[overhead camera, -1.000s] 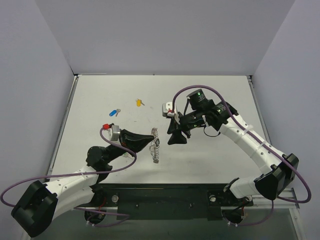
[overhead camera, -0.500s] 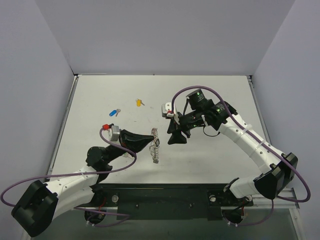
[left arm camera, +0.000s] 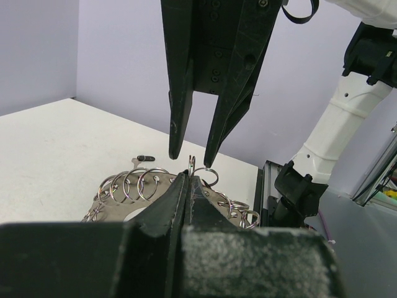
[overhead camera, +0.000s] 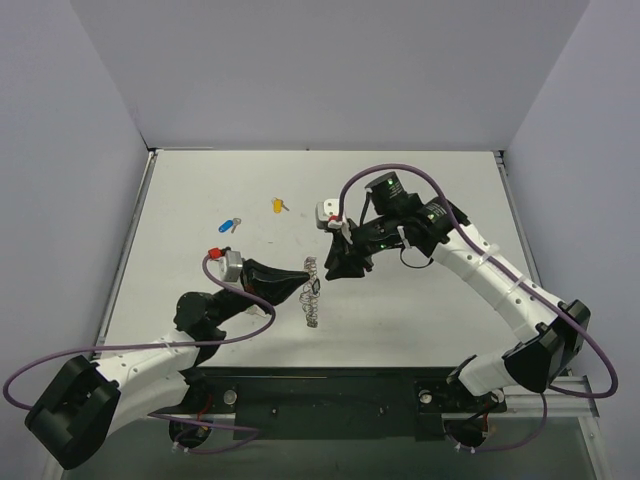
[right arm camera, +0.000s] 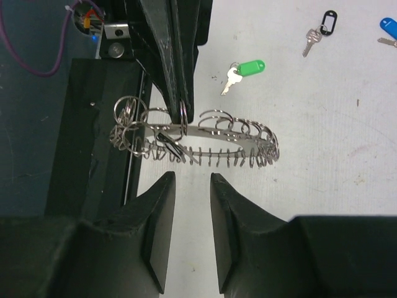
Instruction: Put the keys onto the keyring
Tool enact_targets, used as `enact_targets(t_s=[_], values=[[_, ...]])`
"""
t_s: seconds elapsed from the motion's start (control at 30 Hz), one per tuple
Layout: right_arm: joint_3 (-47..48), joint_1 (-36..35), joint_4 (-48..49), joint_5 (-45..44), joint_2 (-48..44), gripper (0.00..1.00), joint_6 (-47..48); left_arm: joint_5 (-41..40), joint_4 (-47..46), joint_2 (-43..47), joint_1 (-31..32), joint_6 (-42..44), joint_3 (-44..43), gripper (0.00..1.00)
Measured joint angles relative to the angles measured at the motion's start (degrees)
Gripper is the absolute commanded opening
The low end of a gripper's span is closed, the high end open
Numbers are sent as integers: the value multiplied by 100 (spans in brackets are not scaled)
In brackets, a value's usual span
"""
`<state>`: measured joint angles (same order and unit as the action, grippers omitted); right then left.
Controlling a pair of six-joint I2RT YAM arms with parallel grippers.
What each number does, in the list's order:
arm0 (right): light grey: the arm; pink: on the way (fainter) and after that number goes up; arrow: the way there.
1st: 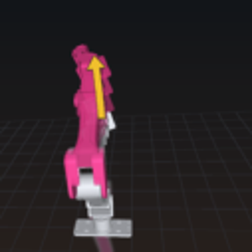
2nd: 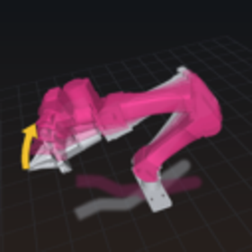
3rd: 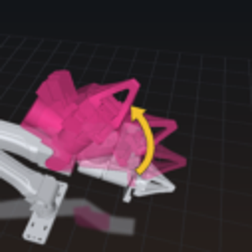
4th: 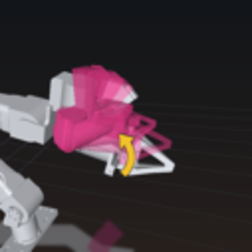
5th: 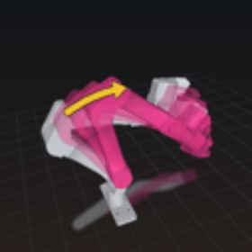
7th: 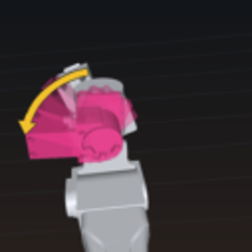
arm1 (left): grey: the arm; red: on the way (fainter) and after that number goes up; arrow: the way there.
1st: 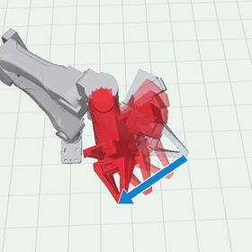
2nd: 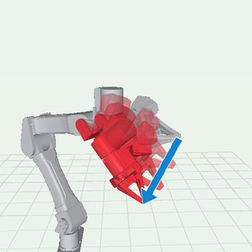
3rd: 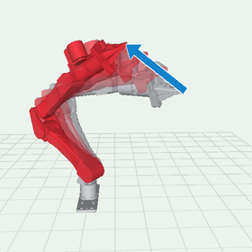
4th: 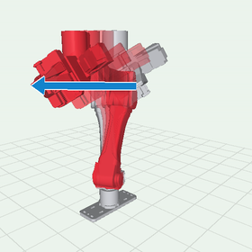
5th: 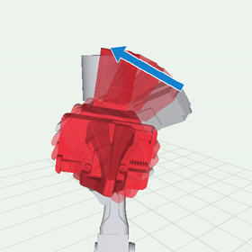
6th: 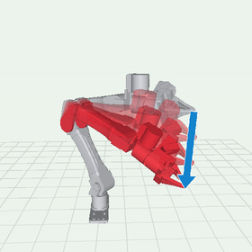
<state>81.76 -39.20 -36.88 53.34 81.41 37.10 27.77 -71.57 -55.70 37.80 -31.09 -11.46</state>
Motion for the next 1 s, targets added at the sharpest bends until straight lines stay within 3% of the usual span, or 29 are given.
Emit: enact_targets(t_s=[0.7, 0.87, 1.0], values=[[133, -317, 444, 223, 264, 10, -706, 144, -33, -114, -4, -7, 0, 0], [133, -328, 470, 225, 273, 0, -723, 162, -37, -155, -4, -28, 0, 0], [133, -328, 479, 227, 273, 0, -737, 168, -52, -155, -4, -46, 0, 0]])
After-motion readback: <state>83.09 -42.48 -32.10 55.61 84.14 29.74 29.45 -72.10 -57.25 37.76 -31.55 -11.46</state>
